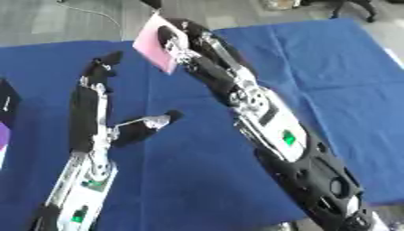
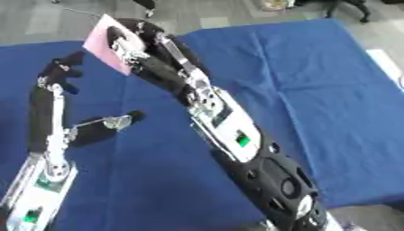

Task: Pick up the objects with one hand, pass them to the other hand, and then place them into the box on the other side of the table.

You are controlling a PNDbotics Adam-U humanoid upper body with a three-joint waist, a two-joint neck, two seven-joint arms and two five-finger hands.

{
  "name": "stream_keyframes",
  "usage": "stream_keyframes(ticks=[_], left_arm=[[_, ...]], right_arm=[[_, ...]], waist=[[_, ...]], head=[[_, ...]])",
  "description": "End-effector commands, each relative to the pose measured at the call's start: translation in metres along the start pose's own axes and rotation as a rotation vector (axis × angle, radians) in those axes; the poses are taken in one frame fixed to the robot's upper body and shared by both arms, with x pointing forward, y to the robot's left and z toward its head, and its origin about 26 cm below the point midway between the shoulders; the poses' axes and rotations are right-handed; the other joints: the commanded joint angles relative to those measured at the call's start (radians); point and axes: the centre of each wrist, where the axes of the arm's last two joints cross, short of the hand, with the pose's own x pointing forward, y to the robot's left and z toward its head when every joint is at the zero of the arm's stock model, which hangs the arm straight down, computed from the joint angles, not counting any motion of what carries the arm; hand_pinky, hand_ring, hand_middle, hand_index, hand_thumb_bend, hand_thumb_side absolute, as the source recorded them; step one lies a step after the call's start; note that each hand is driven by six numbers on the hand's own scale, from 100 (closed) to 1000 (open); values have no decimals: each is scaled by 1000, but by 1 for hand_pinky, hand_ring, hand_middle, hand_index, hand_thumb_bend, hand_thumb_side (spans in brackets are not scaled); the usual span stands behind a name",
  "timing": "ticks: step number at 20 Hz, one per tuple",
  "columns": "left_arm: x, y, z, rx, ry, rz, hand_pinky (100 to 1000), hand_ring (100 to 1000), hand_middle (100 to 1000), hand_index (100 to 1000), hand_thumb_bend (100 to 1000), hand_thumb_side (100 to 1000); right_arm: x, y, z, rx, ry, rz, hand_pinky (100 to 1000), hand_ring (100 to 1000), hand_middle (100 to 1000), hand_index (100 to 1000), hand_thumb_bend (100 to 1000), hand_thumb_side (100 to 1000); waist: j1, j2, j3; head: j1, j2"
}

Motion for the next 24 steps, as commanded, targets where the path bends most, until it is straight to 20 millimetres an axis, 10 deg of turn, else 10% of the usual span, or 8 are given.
stream_keyframes(ticks=[1,24], left_arm=[[11,5,-6,61,-21,14,507,637,690,849,985,390],[25,7,-12,214,-44,121,501,618,664,834,963,450]], right_arm=[[11,1,1,36,-9,-20,665,493,404,586,100,569],[2,6,4,69,146,-187,662,494,410,585,100,644]], waist=[[-13,-16,0],[-18,-10,1]], head=[[0,-3],[-18,-3]])
